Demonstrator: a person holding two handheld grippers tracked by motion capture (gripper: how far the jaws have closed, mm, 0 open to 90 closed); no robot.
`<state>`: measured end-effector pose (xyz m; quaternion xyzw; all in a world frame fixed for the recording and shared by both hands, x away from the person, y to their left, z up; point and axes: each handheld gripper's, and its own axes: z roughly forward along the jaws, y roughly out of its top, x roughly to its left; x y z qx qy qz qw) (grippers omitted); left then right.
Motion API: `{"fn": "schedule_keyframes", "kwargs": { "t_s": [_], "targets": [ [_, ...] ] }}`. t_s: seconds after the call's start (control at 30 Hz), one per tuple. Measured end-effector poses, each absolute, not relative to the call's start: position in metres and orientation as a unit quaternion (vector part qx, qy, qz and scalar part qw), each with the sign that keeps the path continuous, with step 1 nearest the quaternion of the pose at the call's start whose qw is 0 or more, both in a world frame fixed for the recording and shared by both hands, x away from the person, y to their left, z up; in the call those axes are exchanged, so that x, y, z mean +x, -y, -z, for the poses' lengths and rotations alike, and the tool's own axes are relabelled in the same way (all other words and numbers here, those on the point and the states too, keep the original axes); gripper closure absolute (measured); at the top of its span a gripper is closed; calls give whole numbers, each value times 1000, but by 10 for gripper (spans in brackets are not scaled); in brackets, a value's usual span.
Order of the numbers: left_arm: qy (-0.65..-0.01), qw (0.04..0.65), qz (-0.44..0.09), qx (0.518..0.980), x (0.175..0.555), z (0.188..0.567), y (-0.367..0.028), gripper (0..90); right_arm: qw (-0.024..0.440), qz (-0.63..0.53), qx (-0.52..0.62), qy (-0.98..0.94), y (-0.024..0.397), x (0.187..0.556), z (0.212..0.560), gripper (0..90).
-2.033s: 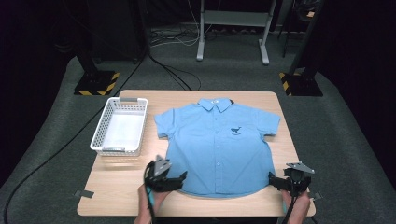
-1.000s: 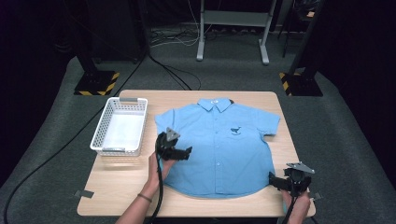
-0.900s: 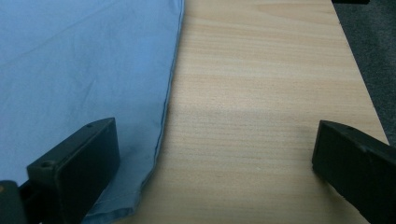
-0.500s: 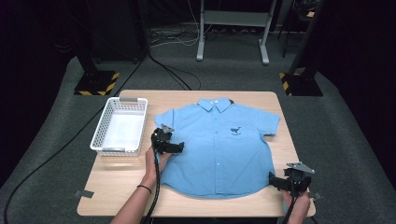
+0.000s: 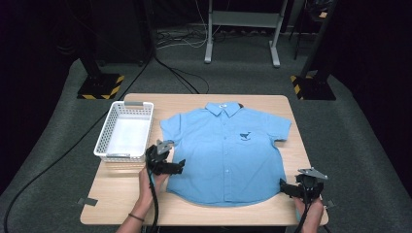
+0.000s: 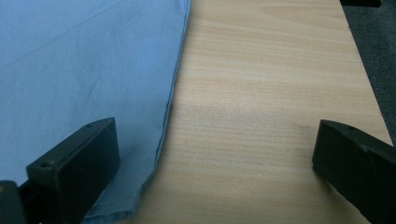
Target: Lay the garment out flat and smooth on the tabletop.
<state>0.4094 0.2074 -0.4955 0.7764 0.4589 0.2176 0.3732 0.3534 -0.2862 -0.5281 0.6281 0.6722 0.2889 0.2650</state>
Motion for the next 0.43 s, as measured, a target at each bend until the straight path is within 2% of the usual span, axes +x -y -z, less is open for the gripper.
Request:
{"fn": "schedule_keyframes", "kwargs": {
  "t_s": [0.2,0.43],
  "targets": [
    [-499,347,-205,767,366,518,-250,2,265,-289,628,-672,286,353,528,0],
    [-529,330,-210,754,354,530,-274,2,264,-290,628,-672,286,354,528,0]
  ]
}}
